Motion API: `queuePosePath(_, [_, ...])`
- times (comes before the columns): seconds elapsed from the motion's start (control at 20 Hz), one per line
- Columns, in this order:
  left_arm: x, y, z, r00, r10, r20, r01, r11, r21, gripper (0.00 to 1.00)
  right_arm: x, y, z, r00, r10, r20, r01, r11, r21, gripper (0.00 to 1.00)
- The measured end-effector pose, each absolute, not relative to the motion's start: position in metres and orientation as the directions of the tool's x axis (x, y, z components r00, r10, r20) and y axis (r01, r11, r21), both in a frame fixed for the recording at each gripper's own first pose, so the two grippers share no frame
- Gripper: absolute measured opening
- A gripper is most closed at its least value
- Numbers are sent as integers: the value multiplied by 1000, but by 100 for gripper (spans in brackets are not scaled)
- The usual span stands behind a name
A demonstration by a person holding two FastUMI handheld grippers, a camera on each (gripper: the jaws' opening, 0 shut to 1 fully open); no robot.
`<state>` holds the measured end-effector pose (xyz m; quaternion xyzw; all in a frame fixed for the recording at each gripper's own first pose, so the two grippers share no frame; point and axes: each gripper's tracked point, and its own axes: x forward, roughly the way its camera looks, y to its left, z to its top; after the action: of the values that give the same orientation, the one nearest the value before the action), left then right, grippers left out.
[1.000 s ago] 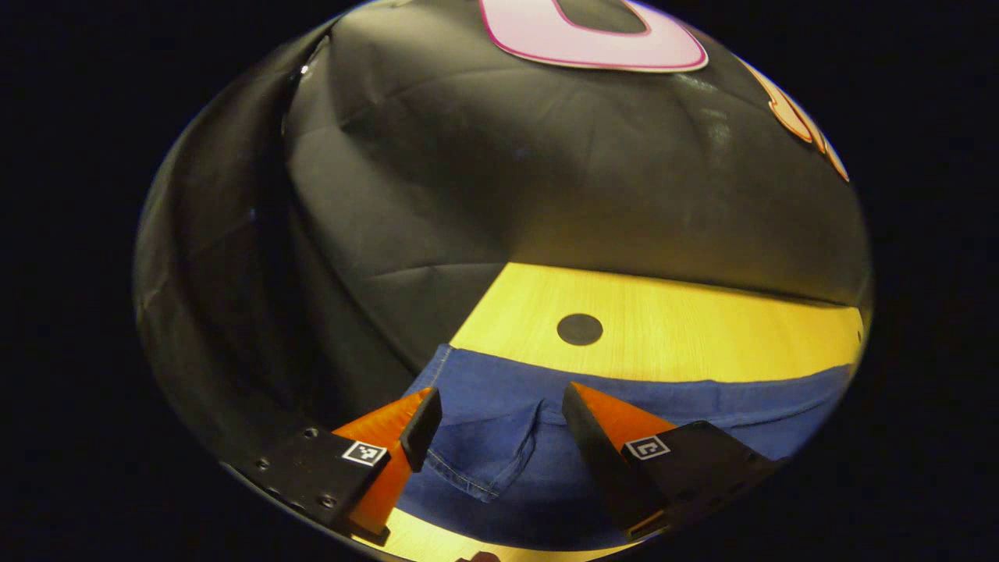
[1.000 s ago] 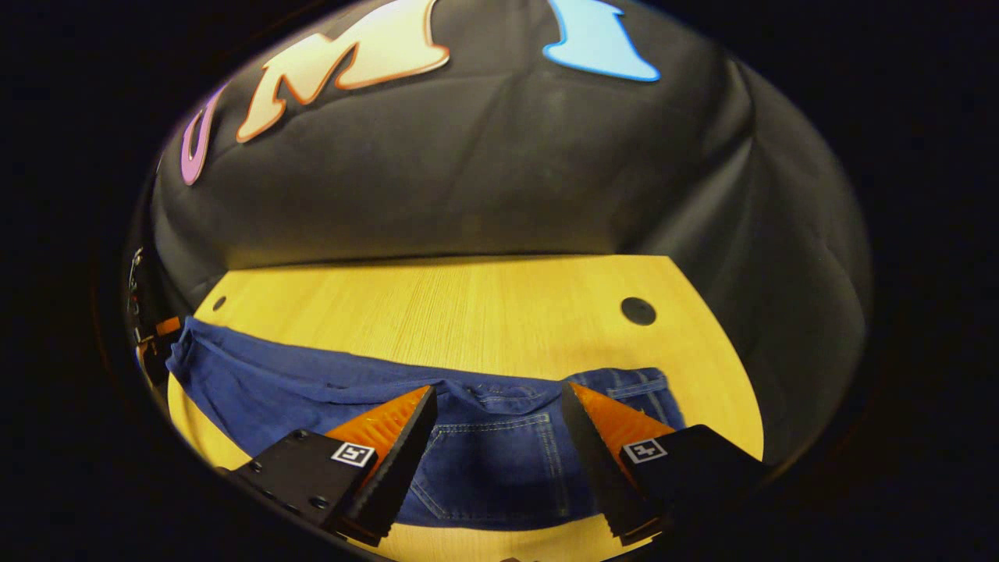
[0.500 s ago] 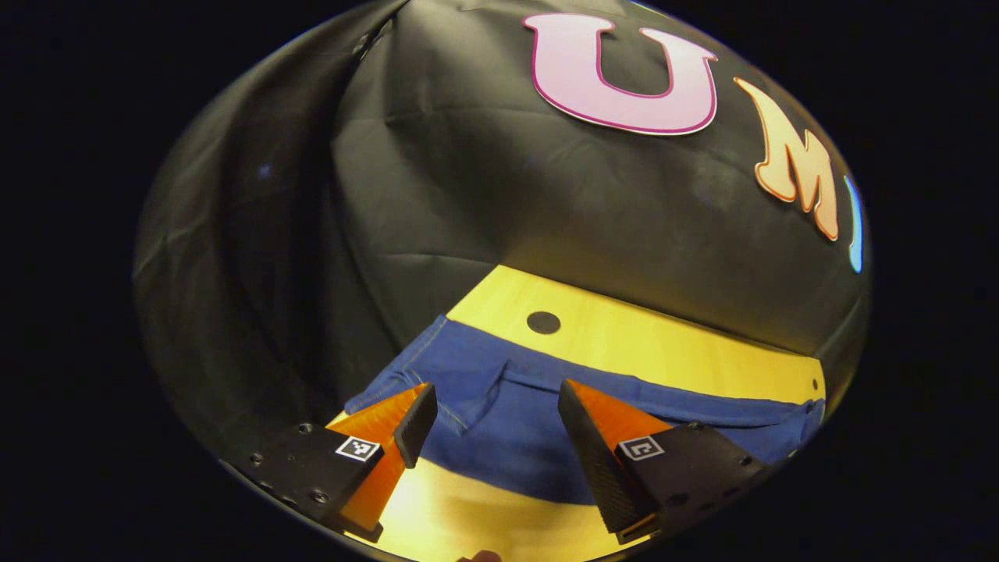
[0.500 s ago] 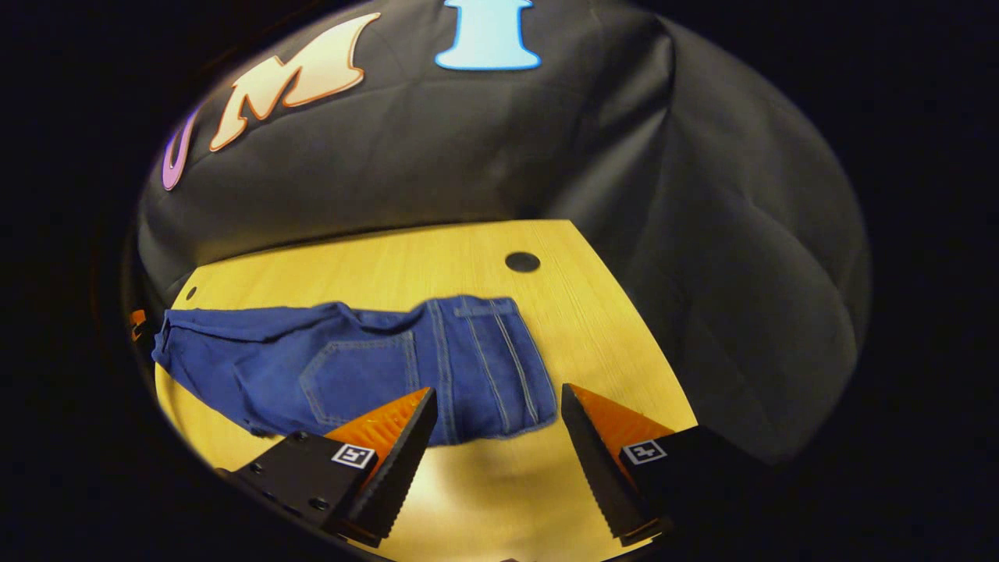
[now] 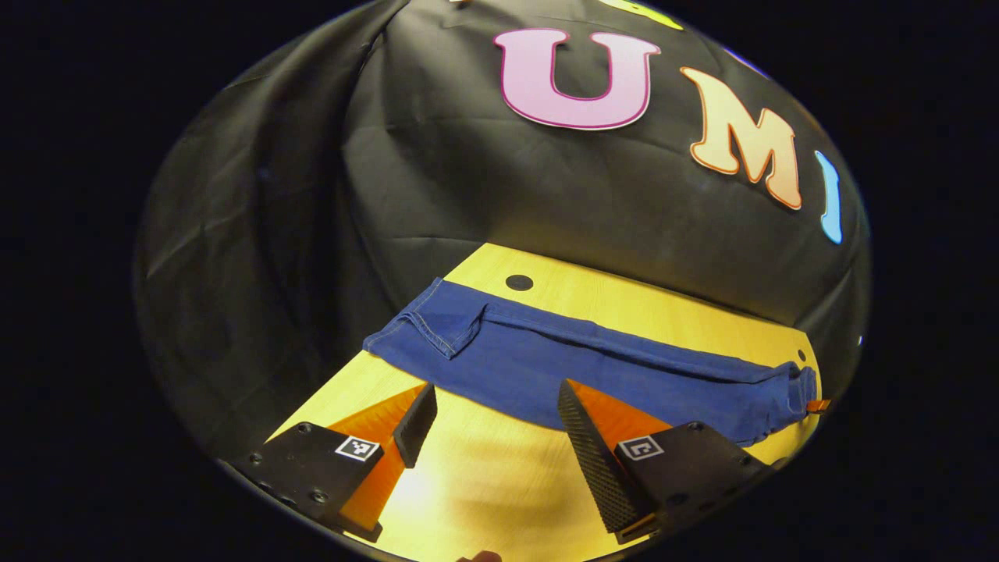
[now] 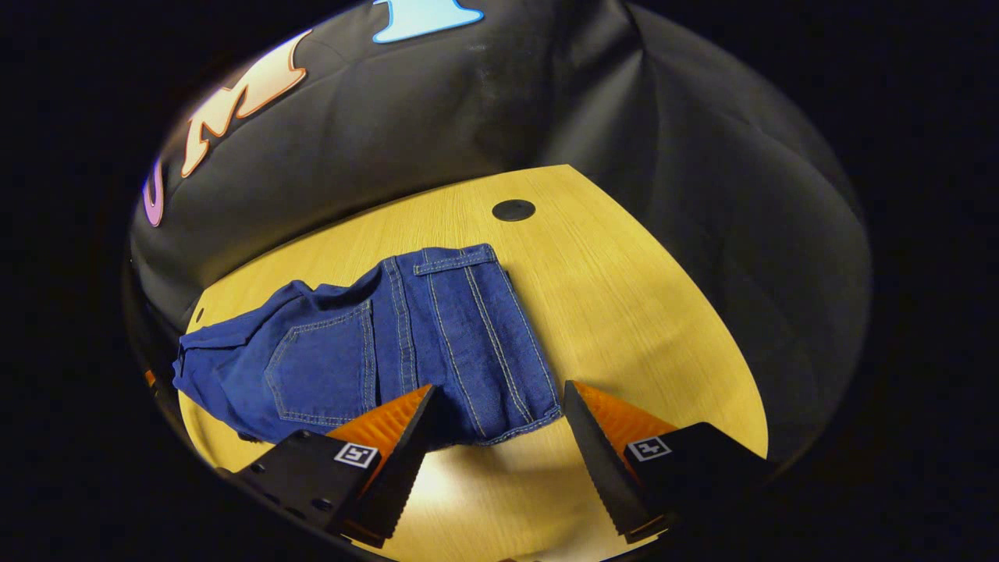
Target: Grasp the waist and the cuffs of the jeans and fold them to make the two legs overlap; first hold the waist and fold one-third of the jeans toward the cuffs, then hold the cuffs and fold the remaining one-third in the same direction to finish folding.
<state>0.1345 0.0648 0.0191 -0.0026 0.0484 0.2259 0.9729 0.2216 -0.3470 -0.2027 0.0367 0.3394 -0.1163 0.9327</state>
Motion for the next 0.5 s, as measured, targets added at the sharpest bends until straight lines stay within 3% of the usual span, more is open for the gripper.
queuePosePath(0.25, [130, 32, 30, 909, 412, -57, -413, 911, -12, 95, 221, -342, -207, 760, -160, -629, 245, 968, 51, 91])
queuePosePath(0.35, [131, 22, 28, 915, 397, -69, -398, 917, -16, 95, 221, -340, -207, 758, -191, -623, 301, 951, 74, 63])
queuePosePath(0.5, [133, 7, 27, 927, 369, -75, -370, 929, -6, 95, 219, -330, -212, 748, -191, -635, 292, 955, 57, 46])
